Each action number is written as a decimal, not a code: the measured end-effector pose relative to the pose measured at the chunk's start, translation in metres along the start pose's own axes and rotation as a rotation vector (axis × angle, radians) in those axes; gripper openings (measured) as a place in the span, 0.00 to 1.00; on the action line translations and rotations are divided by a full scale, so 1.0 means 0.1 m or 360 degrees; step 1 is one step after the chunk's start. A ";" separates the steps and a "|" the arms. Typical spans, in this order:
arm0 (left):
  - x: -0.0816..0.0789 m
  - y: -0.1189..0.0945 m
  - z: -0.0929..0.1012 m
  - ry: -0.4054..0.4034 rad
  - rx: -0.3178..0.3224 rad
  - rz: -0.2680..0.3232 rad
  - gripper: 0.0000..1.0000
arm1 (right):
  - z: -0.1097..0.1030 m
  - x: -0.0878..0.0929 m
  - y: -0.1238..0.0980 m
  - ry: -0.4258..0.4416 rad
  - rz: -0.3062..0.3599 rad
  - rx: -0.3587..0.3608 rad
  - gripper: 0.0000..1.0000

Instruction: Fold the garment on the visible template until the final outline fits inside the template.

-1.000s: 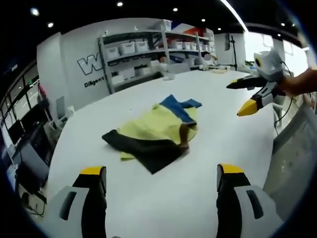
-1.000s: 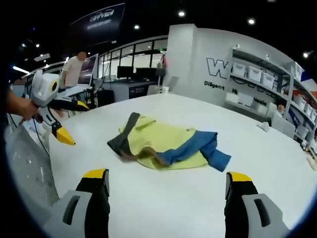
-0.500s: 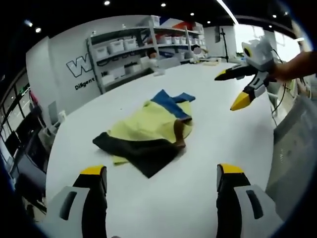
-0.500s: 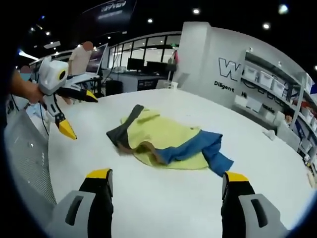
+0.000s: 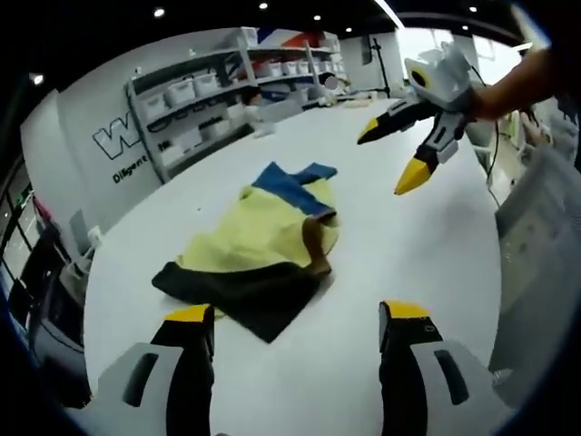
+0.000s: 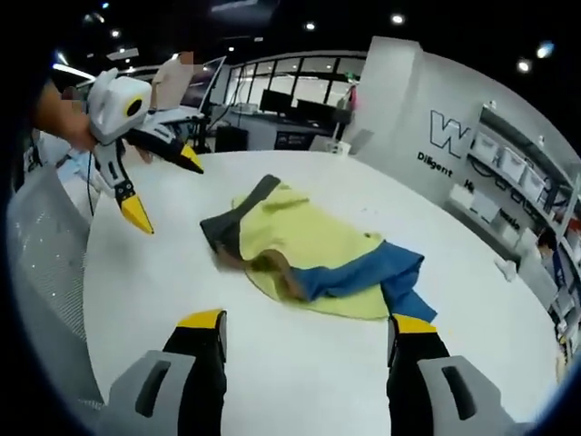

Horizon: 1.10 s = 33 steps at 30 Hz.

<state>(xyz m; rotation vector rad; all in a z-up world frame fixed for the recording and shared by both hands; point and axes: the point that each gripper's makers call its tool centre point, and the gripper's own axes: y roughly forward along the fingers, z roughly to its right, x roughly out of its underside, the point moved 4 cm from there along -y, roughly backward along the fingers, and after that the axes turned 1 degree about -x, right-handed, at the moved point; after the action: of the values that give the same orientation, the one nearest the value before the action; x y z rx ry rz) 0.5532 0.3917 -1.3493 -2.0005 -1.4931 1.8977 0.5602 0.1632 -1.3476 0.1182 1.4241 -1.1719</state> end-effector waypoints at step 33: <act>-0.10 0.66 -0.04 0.0390 0.0213 -0.0108 0.37 | 0.07 -0.01 0.77 -0.0287 -0.0156 -0.0256 0.28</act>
<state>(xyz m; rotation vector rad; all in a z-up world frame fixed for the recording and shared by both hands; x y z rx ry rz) 0.5983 0.3516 -1.3790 -2.0085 -1.3178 1.6118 0.6167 0.1961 -1.3881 -0.1677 1.3696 -1.1134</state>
